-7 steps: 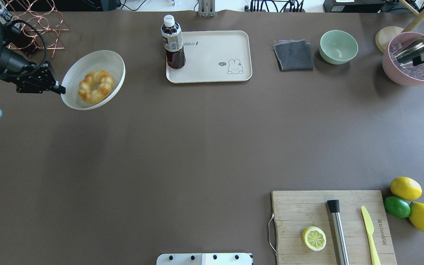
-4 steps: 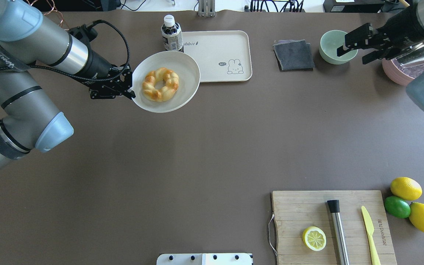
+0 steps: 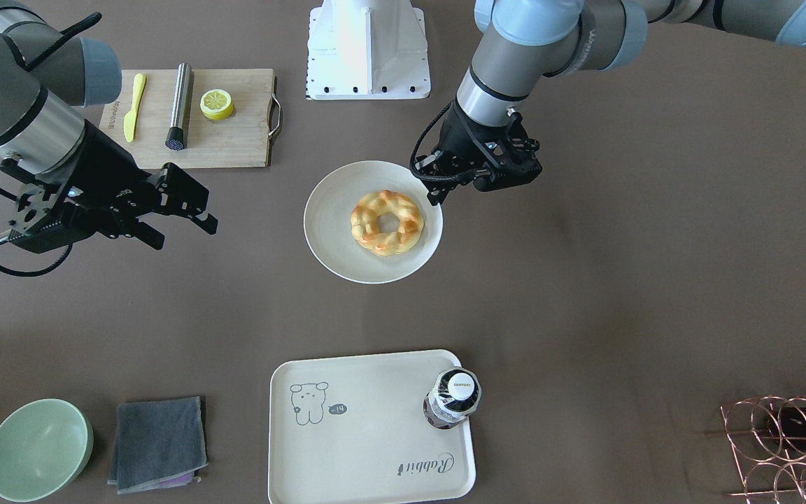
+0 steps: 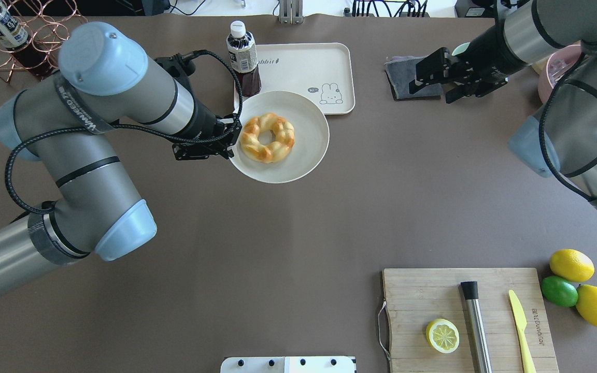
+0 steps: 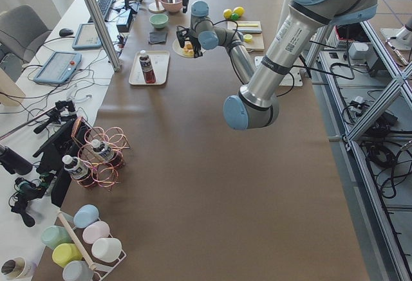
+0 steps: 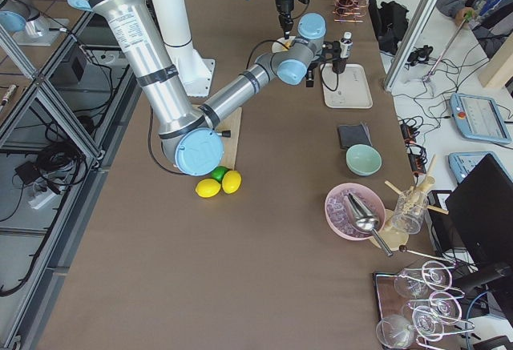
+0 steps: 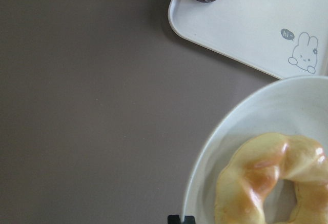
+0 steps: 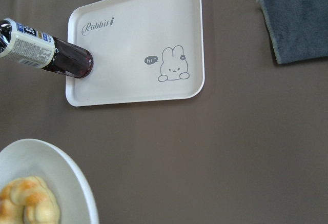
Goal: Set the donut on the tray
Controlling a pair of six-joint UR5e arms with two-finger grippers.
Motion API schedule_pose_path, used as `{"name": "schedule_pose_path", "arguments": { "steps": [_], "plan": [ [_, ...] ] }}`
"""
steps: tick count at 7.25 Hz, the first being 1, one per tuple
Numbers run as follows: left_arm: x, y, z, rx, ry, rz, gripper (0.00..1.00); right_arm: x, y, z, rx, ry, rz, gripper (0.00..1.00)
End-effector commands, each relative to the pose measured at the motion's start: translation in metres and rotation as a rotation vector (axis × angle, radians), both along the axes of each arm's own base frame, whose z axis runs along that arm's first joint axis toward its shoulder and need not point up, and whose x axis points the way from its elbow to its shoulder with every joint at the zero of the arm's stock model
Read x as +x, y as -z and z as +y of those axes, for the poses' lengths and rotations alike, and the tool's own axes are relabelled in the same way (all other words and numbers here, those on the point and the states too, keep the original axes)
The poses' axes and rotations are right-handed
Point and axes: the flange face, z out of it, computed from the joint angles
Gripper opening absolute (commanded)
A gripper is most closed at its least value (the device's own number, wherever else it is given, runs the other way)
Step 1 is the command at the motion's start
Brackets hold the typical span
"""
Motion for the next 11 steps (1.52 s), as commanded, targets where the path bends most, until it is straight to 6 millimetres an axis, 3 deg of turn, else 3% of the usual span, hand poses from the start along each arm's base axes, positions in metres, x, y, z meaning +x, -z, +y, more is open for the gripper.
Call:
{"name": "schedule_pose_path", "arguments": {
  "steps": [1,3,7,8,10,11],
  "plan": [
    [0.025,0.030,0.018,0.026,0.013,-0.033,0.00,-0.056,0.039,0.031,-0.045,-0.003,-0.033,0.86],
    [0.027,0.035,0.020,0.034,0.016,-0.030,0.00,-0.082,0.045,0.057,-0.066,0.047,-0.046,0.80],
    [0.020,0.047,0.030,0.065,0.030,-0.004,0.00,-0.088,0.030,0.062,-0.089,0.070,-0.030,0.72],
    [0.020,0.048,0.030,0.066,0.030,-0.003,0.00,-0.088,0.030,0.062,-0.091,0.070,-0.030,0.63],
    [0.020,0.048,0.030,0.068,0.031,-0.003,0.00,-0.079,0.029,0.062,-0.099,0.081,-0.040,0.23],
    [0.020,0.049,0.030,0.069,0.031,-0.001,0.00,-0.072,0.028,0.065,-0.098,0.082,-0.044,0.08]
  ]
}}
